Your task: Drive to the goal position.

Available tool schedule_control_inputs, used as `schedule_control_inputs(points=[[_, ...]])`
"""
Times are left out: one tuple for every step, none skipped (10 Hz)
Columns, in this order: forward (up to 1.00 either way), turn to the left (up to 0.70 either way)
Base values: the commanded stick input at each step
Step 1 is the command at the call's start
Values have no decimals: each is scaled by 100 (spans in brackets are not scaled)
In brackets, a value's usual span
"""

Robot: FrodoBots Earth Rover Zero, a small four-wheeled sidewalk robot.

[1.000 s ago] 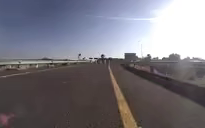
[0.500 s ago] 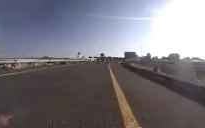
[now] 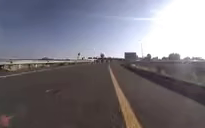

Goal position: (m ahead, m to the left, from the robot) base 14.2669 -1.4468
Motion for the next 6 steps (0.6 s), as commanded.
schedule_control_inputs(points=[[70, -35], [70, -35], [70, 0], [70, 0], [70, 0], [70, 0]])
